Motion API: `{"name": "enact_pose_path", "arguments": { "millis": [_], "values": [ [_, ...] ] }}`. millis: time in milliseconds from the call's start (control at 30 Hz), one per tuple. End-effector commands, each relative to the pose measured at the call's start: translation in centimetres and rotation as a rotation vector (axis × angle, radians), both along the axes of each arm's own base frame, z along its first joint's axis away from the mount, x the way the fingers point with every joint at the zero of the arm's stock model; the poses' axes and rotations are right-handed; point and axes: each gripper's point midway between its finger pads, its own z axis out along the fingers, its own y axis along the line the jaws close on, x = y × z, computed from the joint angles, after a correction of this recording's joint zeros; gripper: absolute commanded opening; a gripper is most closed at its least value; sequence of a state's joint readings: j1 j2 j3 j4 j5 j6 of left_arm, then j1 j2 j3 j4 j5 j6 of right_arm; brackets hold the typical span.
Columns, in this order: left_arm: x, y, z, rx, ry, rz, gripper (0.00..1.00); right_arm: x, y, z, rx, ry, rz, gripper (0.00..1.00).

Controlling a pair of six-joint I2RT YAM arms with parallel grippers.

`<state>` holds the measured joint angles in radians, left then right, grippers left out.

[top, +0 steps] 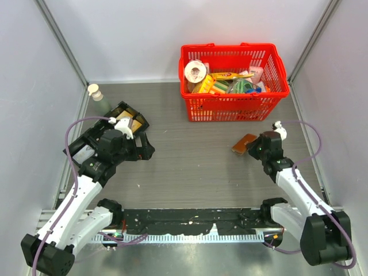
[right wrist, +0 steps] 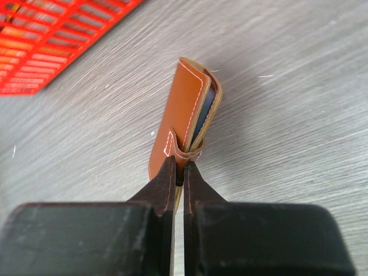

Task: Take the credit cards out of the card holder
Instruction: Open the card holder at the center of the board.

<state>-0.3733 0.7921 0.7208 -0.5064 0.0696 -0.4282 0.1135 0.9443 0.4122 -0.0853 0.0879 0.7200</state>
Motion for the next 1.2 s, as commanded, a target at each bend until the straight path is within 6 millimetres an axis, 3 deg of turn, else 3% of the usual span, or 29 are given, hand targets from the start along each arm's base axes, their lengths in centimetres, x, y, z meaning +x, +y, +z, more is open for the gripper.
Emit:
{"name": "enact_pose_path", "arguments": {
  "millis": [0, 100, 167, 200, 233, 267, 300, 367, 400, 433, 467, 567, 667, 733, 933, 1000, 1133, 1167],
  "values": [
    [0.8, -0.2, 2.0, 0.004, -0.057, -0.009, 1.0, -0.6, 1.8, 3.5, -0.216, 0.04, 0.214, 0.01],
    [0.8, -0.4, 2.1, -0.001, -0.055, -0.019, 1.0, -1.1, 5.1, 5.7, -0.336, 0.051, 0.372, 0.01],
    [0.7, -0.4, 2.0, -0.001, -0.052, -0.024, 1.0, -1.7, 7.4, 5.9, -0.435, 0.087, 0.473, 0.01],
    [0.7, -0.4, 2.0, -0.002, -0.055, -0.025, 1.0, -1.4, 7.4, 5.6, -0.515, 0.114, 0.481, 0.01],
    [0.7, -0.4, 2.0, 0.001, -0.058, -0.024, 1.0, -2.0, 9.0, 6.0, -0.583, 0.114, 0.55, 0.01],
    [0.7, -0.2, 1.9, 0.011, -0.058, -0.023, 1.0, -1.7, 8.5, 5.2, -0.696, 0.151, 0.523, 0.01],
    [0.8, 0.0, 1.9, 0.02, -0.059, -0.016, 1.0, -2.2, 10.4, 5.8, -0.763, 0.123, 0.588, 0.01],
    [0.7, 0.5, 1.8, 0.044, -0.058, -0.001, 1.0, -2.2, 11.5, 5.9, -0.95, 0.126, 0.599, 0.01],
    [0.8, 0.7, 1.9, 0.049, -0.063, 0.008, 1.0, -2.7, 13.6, 5.4, -1.018, 0.124, 0.655, 0.01],
    [0.7, 0.8, 1.9, 0.055, -0.063, 0.013, 1.0, -2.6, 13.3, 5.8, -1.113, 0.128, 0.637, 0.01],
    [0.7, 0.9, 1.9, 0.059, -0.064, 0.016, 1.0, -3.3, 15.1, 5.1, -1.188, 0.132, 0.694, 0.01],
    [0.9, 1.8, 1.9, 0.083, -0.069, 0.057, 1.0, -4.1, 18.2, 3.9, -1.333, 0.119, 0.734, 0.01],
    [0.9, 2.8, 1.8, 0.113, -0.066, 0.11, 1.0, -5.9, 21.7, 3.0, -1.298, 0.102, 0.826, 0.01],
    [0.9, 3.3, 1.7, 0.126, -0.062, 0.136, 1.0, -7.3, 23.7, 2.2, -1.244, 0.105, 0.898, 0.07],
    [1.1, 3.4, 1.8, 0.12, -0.066, 0.152, 1.0, -11.4, 28.0, 1.7, -0.991, 0.116, 1.089, 0.55],
    [1.2, 3.4, 1.7, 0.117, -0.058, 0.155, 1.0, -12.4, 28.8, 2.3, -0.891, 0.101, 1.128, 0.66],
    [1.0, 2.5, 1.1, 0.073, -0.018, 0.139, 1.0, -13.6, 29.1, 2.7, -0.752, 0.109, 1.149, 0.7],
    [0.8, 2.0, 0.9, 0.051, -0.001, 0.125, 1.0, -13.2, 28.2, 2.1, -0.73, 0.13, 1.123, 0.7]
  ]
}}
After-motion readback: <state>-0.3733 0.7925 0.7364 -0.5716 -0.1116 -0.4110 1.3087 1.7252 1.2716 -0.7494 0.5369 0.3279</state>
